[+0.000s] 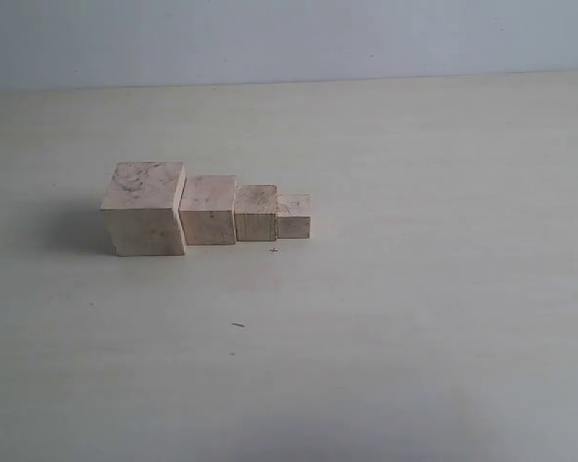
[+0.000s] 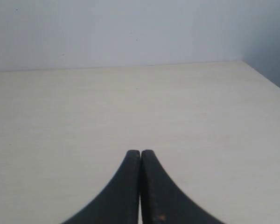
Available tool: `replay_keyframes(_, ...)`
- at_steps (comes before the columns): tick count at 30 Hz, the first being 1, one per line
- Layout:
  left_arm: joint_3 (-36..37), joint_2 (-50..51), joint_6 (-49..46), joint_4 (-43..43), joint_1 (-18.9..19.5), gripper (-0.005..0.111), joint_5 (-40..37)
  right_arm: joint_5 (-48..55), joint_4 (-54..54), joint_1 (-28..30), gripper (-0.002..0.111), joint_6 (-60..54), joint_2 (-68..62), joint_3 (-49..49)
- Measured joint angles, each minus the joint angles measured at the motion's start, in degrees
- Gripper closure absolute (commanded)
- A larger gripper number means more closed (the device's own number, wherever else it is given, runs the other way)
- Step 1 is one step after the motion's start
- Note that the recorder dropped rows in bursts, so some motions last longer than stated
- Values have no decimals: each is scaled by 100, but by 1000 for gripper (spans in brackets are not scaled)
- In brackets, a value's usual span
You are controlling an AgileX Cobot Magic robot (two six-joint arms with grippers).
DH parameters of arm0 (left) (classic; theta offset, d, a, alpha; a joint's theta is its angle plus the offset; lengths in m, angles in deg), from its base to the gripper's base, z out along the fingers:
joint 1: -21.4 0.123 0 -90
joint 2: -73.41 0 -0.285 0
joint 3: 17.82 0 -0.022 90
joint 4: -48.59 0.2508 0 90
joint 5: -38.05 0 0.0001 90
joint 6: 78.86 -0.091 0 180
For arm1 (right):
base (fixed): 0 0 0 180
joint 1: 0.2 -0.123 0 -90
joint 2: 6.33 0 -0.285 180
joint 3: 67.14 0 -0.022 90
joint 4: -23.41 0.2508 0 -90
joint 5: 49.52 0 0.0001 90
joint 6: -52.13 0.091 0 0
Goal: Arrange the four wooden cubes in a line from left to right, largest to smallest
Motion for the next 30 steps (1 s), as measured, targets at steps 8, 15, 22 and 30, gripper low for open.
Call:
replay_keyframes(8, 0, 0, 0, 0, 0, 107, 0, 71, -97, 0, 108, 504, 0, 0)
replay_keyframes(15, 0, 0, 0, 0, 0, 107, 0, 83, -92, 0, 108, 608, 0, 0)
replay_keyframes(22, 0, 0, 0, 0, 0, 107, 0, 94, -62, 0, 108, 630, 0, 0)
replay_keyframes(30, 0, 0, 0, 0, 0, 107, 0, 94, -39, 0, 108, 643, 0, 0)
